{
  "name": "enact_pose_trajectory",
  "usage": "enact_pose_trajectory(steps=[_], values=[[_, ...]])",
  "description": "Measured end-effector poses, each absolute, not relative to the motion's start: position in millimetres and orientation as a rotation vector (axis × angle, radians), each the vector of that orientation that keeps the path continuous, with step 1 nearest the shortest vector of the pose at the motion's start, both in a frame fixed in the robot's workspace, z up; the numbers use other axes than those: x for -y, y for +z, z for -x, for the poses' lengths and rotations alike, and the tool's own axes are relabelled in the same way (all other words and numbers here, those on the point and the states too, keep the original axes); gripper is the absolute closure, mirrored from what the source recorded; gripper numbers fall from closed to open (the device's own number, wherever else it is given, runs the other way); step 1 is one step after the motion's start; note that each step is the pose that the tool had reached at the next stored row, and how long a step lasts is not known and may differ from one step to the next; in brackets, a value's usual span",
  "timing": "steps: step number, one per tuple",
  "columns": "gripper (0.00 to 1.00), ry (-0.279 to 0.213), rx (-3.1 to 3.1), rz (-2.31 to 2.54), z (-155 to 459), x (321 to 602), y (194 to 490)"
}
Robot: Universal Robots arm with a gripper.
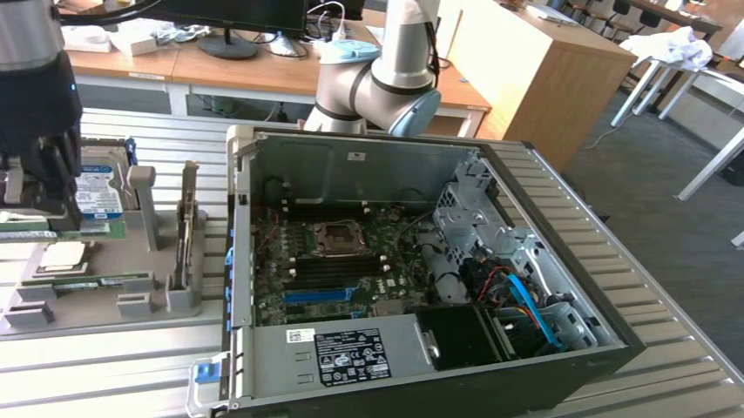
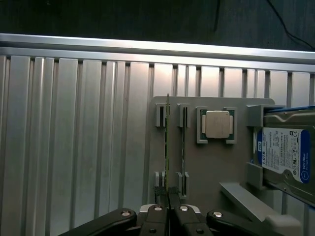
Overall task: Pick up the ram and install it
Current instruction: 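Pick up the ram and move it above insertion slot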
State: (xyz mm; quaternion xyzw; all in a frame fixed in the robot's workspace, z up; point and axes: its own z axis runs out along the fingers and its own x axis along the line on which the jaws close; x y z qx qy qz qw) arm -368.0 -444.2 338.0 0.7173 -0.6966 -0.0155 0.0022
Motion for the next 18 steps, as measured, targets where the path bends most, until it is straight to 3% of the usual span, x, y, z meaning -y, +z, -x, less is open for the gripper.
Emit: enact_pose_trajectory(steps=[18], values=[[0.89,-0.049,2.185,-2.250,368.0,444.2,379.9]])
